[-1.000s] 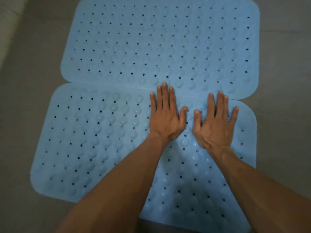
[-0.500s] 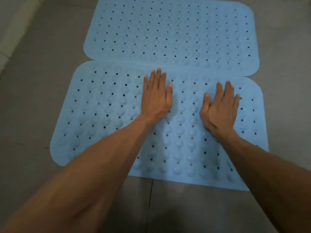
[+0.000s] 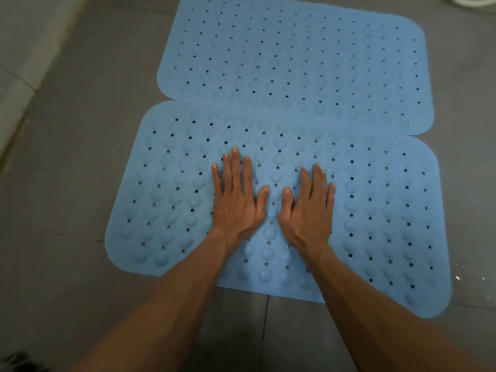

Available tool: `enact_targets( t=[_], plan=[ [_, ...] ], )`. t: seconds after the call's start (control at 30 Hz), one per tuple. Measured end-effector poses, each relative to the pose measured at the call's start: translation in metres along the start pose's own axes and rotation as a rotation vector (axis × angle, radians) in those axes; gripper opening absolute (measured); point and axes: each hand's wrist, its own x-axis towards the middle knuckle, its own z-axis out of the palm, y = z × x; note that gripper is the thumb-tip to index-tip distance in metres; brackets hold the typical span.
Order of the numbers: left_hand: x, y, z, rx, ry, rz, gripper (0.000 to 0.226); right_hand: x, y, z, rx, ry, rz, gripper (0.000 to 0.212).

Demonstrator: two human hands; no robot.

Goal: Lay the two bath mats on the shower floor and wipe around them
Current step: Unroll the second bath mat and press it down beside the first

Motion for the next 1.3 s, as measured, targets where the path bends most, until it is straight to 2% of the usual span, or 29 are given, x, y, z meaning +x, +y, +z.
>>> enact_targets(
  t=[0.23, 0.37, 0.53, 0.9, 0.97, 1.07, 1.13, 1.23, 1.3],
  plan=[
    [0.005, 0.003, -0.008, 0.018, -0.019, -0.039, 0.078, 0.002, -0.004, -0.005, -0.123, 0.004, 0.039, 0.064],
    [0.007, 0.005, -0.008, 0.018, -0.077, -0.043, 0.077, 0.006, -0.007, -0.004, -0.169, -0.082, 0.070, 0.064],
    [0.009, 0.002, -0.004, 0.025, -0.138, -0.049, 0.076, 0.008, -0.008, -0.004, -0.132, -0.101, 0.087, 0.064],
    [0.006, 0.000, 0.004, 0.081, -0.158, -0.051, 0.073, 0.005, -0.005, -0.004, -0.085, -0.095, 0.065, 0.063],
    [0.007, -0.001, 0.000, 0.060, -0.240, -0.051, 0.074, 0.005, -0.005, -0.010, -0.090, -0.175, 0.067, 0.065],
    [0.015, -0.001, -0.026, 0.060, -0.441, -0.068, 0.075, 0.016, -0.001, -0.040, -0.065, -0.491, 0.025, 0.070],
    [0.019, 0.005, -0.058, 0.121, -0.500, -0.095, 0.075, 0.029, 0.001, -0.080, -0.020, -0.635, 0.001, 0.068],
    [0.013, 0.028, -0.125, 0.117, -0.515, -0.135, 0.074, 0.040, -0.001, -0.151, -0.100, -0.729, -0.059, 0.067],
    [0.006, 0.046, -0.174, 0.094, -0.542, -0.114, 0.082, 0.039, -0.007, -0.202, -0.143, -0.766, -0.079, 0.066]
  ],
)
